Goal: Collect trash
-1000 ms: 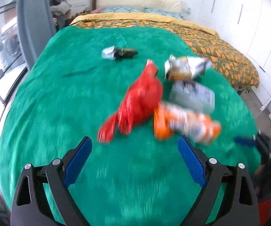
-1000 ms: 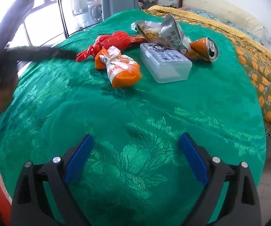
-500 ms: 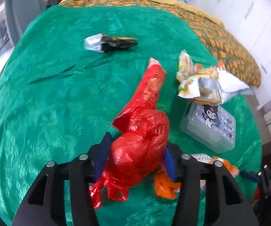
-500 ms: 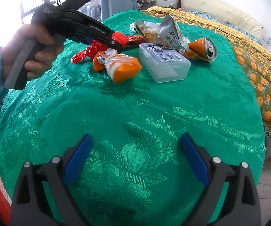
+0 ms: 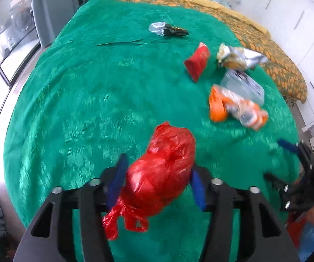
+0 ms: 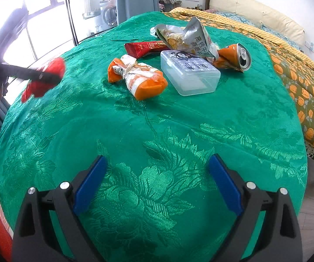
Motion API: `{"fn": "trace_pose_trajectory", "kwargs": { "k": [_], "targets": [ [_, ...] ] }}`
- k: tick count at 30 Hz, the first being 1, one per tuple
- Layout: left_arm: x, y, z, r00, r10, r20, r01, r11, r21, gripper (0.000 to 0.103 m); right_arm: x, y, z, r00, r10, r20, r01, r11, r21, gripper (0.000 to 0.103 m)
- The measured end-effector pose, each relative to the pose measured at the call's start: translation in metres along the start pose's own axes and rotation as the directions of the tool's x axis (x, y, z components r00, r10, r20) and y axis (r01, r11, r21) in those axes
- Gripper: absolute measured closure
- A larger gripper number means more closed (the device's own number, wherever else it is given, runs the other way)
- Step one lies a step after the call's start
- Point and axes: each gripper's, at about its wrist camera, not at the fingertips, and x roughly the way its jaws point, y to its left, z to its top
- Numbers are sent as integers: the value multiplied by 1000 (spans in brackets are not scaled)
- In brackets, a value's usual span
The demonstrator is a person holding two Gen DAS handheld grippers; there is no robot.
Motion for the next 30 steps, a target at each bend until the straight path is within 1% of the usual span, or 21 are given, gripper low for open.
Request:
{"fn": "trace_pose_trajectory", "kwargs": {
  "k": [1, 2, 4, 7, 10, 13, 15, 18, 19, 20, 21, 23, 24, 25, 26, 27, 29, 30],
  "targets": [
    [2, -1, -7, 1000, -1, 20, 1, 1000, 12, 31, 0, 0, 0, 1000, 0, 0, 0, 1000, 0, 12],
    [4, -3, -13, 999, -8, 37, 8, 1000, 22, 26, 0, 0, 0, 1000, 0, 0, 0, 1000, 1, 12],
    [9, -4, -20, 998, -30, 60, 28, 999, 45, 21, -1, 0, 0, 1000, 0, 1, 0, 1000, 1, 12],
    [14, -8, -25, 994, 1, 108, -12, 995, 100, 15, -1, -1, -1, 1000, 4, 1, -4, 1000, 5, 11],
    [16, -13, -24, 993, 19, 117, -33, 992, 123, 12, -1, -2, 0, 1000, 8, -2, -8, 1000, 3, 11],
    [19, -16, -25, 992, 53, 116, -69, 988, 138, 10, -3, -4, 6, 1000, 22, -1, -22, 1000, 3, 12],
    [19, -16, -24, 991, 65, 115, -80, 988, 132, 9, -7, -7, 17, 998, 51, 37, -52, 998, 20, 12],
    [20, -15, -23, 991, 65, 114, -78, 989, 122, 8, -3, -9, 43, 995, 80, 56, -83, 995, 46, 12],
    [21, -18, -25, 991, 68, 113, -82, 989, 120, 7, -2, -9, 52, 993, 96, 62, -99, 994, 48, 17],
    [21, -18, -26, 991, 70, 113, -83, 989, 119, 7, 3, -8, 62, 992, 114, 59, -117, 992, 48, 26],
    [21, -18, -25, 991, 70, 113, -83, 990, 116, 7, 7, -7, 67, 991, 120, 51, -123, 991, 50, 32],
    [21, -18, -26, 991, 70, 114, -83, 990, 114, 7, 17, -8, 77, 993, 118, 29, -119, 990, 72, 47],
    [21, -18, -27, 991, 70, 114, -83, 990, 114, 7, 21, -8, 80, 992, 127, 19, -129, 988, 90, 52],
    [20, -18, -27, 991, 69, 114, -82, 990, 113, 7, 25, -7, 81, 989, 148, 7, -148, 983, 107, 55],
    [20, -18, -27, 991, 68, 114, -81, 990, 112, 7, 25, -5, 79, 987, 162, 0, -161, 980, 113, 55],
    [20, -17, -26, 991, 67, 114, -80, 990, 113, 7, 25, 0, 76, 981, 195, -12, -192, 974, 117, 55],
    [21, -15, -26, 991, 64, 115, -77, 991, 111, 7, 23, 10, 69, 964, 261, -43, -254, 959, 122, 55],
    [20, -15, -26, 991, 63, 115, -76, 991, 110, 7, 20, 17, 63, 951, 303, -62, -294, 948, 122, 56]
  ]
}}
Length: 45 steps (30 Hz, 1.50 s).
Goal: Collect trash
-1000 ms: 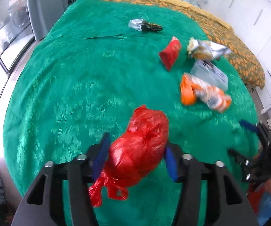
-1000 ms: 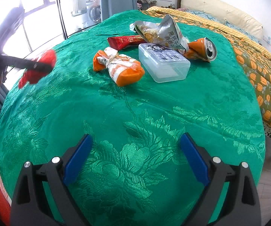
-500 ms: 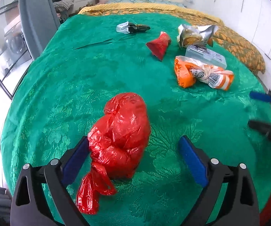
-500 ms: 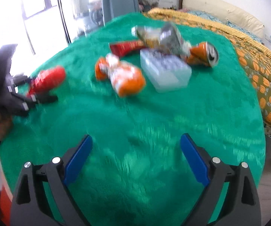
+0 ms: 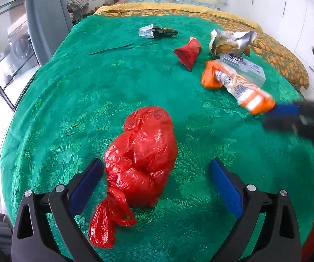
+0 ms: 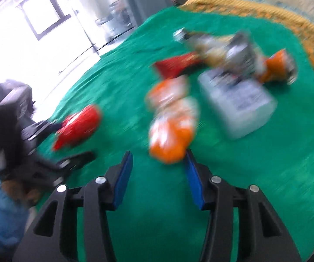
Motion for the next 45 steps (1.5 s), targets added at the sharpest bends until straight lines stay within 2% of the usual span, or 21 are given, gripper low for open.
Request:
{"fn": "trace_pose_trajectory", "kwargs": {
  "k": [2, 3, 4, 5, 7, 9, 15, 16, 17, 19, 24, 28, 31, 35, 36, 37, 38, 45],
  "targets": [
    [-1, 1, 0, 1000, -4, 2, 4, 1000, -3, 7, -4, 11, -9, 1000, 22, -20, -22, 999, -28, 53],
    [-1, 2, -1, 1000, -7, 3, 7, 1000, -6, 7, -9, 14, -12, 1000, -9, -14, 8, 999, -45, 50],
    [-1, 3, -1, 1000, -13, 5, 13, 1000, -11, 7, -12, 13, -12, 999, -34, -5, 34, 998, -44, 38],
    [-2, 5, -1, 1000, -23, 10, 23, 1000, -20, 7, -15, 11, -9, 998, -56, 6, 56, 998, -34, 33],
    [-4, 10, -2, 999, -47, 21, 48, 998, -41, 7, -18, 5, 3, 992, -124, 31, 125, 992, -19, 32],
    [-5, 13, -3, 998, -63, 28, 65, 996, -58, 7, -16, 2, 18, 990, -135, 45, 135, 991, -4, 32],
    [-1, 2, -1, 1000, -8, 4, 8, 1000, -18, 7, 34, 1, 54, 971, -240, -22, 239, 971, -26, 30],
    [-1, 1, -1, 1000, -5, 3, 5, 1000, -16, 7, 38, -4, 54, 968, -251, -27, 251, 968, -24, 34],
    [-1, 1, -1, 1000, -3, 3, 3, 1000, -15, 7, 41, -5, 52, 965, -259, -25, 259, 966, -21, 48],
    [-1, 1, -1, 1000, -6, 3, 6, 1000, -17, 7, 40, -5, 46, 964, -265, 0, 265, 964, -11, 55],
    [-1, 1, -1, 1000, -11, 5, 11, 1000, -21, 7, 13, 2, 16, 983, -181, 21, 182, 982, -41, 55],
    [-2, 2, -1, 1000, -14, 6, 14, 1000, -21, 7, -20, 9, -33, 981, -191, 20, 192, 976, -105, 55],
    [-2, 2, -1, 1000, -16, 7, 16, 1000, -21, 7, -40, 3, -61, 976, -216, 28, 218, 970, -108, 55],
    [-5, 11, -1, 997, -70, 17, 71, 997, -40, 7, -52, -7, -80, 967, -255, 25, 256, 963, -89, 52],
    [-7, 14, 0, 996, -86, 17, 87, 995, -44, 7, -53, -10, -83, 966, -258, 19, 259, 962, -84, 49],
    [-9, 16, 0, 996, -89, 16, 90, 995, -44, 7, -55, -11, -84, 966, -257, 14, 258, 963, -80, 36],
    [-10, 16, 0, 996, -83, 15, 83, 996, -40, 7, -55, -13, -85, 966, -256, 12, 257, 964, -75, 30],
    [-11, 14, 3, 1000, 0, -9, 1, 999, 38, 7, -57, -11, -77, 974, -227, 5, 227, 971, -78, 29]
  ]
}}
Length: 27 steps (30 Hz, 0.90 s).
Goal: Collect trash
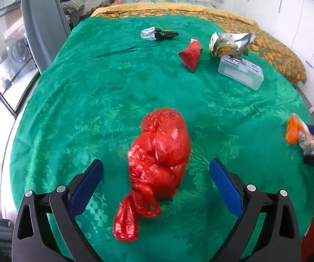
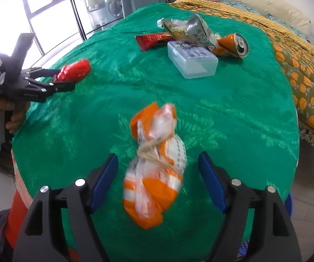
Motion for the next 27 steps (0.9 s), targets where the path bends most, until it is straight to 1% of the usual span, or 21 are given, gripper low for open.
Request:
{"fn": "trace_pose_trajectory", "kwargs": {
  "k": [3, 4, 5, 6, 7, 8, 9, 11, 14, 17, 20, 23, 24, 26, 27],
  "targets": [
    [2, 1, 5, 1000, 0, -2, 0, 1000, -8, 16, 2, 4, 8, 1000, 4, -15, -4, 1000, -7, 29],
    [3, 1, 6, 1000, -4, -7, 4, 1000, -8, 22, 5, 6, 11, 1000, -4, -29, 4, 1000, -18, 32],
    [7, -1, 6, 1000, -7, -20, 7, 1000, -6, 30, 8, 8, 12, 999, -18, -46, 17, 999, -30, 47],
    [9, -3, 7, 1000, -7, -30, 7, 1000, -1, 34, 10, 8, 12, 998, -28, -56, 26, 999, -35, 54],
    [8, -7, 7, 1000, 1, -21, -1, 1000, 11, 41, 11, 8, 12, 997, -35, -63, 33, 999, -36, 57],
    [8, -9, 7, 1000, -5, -17, 5, 1000, 16, 54, 10, 7, 11, 998, -34, -60, 32, 999, -27, 57],
    [6, -10, 7, 1000, -15, -15, 15, 1000, 12, 59, 9, 7, 10, 998, -33, -56, 31, 999, -22, 57],
    [1, -13, 8, 1000, -4, -5, 3, 1000, -15, 60, 0, 3, 6, 999, -20, -30, 20, 1000, 4, 57],
    [-8, -22, 9, 999, -34, 18, 34, 999, -31, 61, -14, -8, 2, 1000, 10, 13, -10, 998, 54, 57],
    [-21, -50, 15, 995, -95, 39, 96, 995, -37, 61, -33, -32, -4, 997, 34, 67, -42, 991, 125, 57],
    [-29, -84, 23, 989, -144, 43, 145, 989, -15, 61, -48, -62, -9, 994, 29, 102, -48, 980, 192, 57],
    [-36, -136, 34, 978, -207, 38, 205, 978, 34, 61, -64, -102, -20, 992, -25, 123, -7, 966, 257, 57],
    [-36, -149, 36, 975, -221, 35, 219, 975, 45, 61, -72, -122, -27, 991, -61, 121, 24, 958, 286, 57],
    [-35, -188, 43, 963, -268, 16, 267, 961, 70, 61, -79, -147, -37, 988, -97, 116, 56, 946, 319, 57],
    [-34, -201, 44, 958, -286, 10, 285, 956, 76, 61, -84, -163, -45, 986, -122, 110, 78, 938, 338, 57]
  ]
}}
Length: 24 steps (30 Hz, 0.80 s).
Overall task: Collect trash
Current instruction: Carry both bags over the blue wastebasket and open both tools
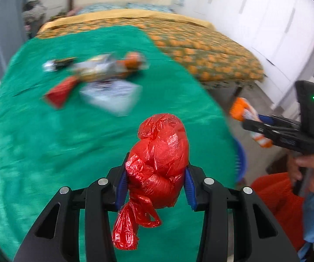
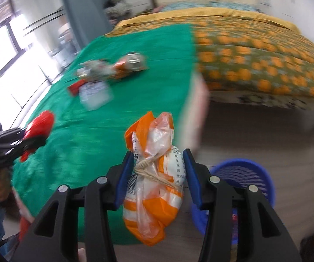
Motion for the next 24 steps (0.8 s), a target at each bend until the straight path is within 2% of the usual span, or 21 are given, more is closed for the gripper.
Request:
{"fn": "trace_pose_trajectory", "kwargs": {
  "k": [2, 7, 12, 19, 24],
  "targets": [
    [16, -36, 9, 998, -58, -12, 58, 998, 21, 61, -4, -29, -2, 999, -49, 1, 49, 998, 25, 57],
    [60, -112, 22, 989, -134, -57, 138, 989, 60, 61, -2, -104, -21, 985, -169, -14, 170, 980, 108, 57],
    [116, -175, 25, 979, -166, -116, 178, 979, 97, 60, 3, -149, -39, 983, -179, -37, 183, 961, 205, 57],
    [188, -216, 17, 969, -160, -190, 181, 978, 99, 60, 1, -181, -48, 983, -182, -32, 183, 942, 279, 57],
    [226, -222, 17, 966, -154, -210, 176, 981, 88, 58, -1, -195, -50, 985, -173, -20, 170, 931, 324, 57]
  ]
}}
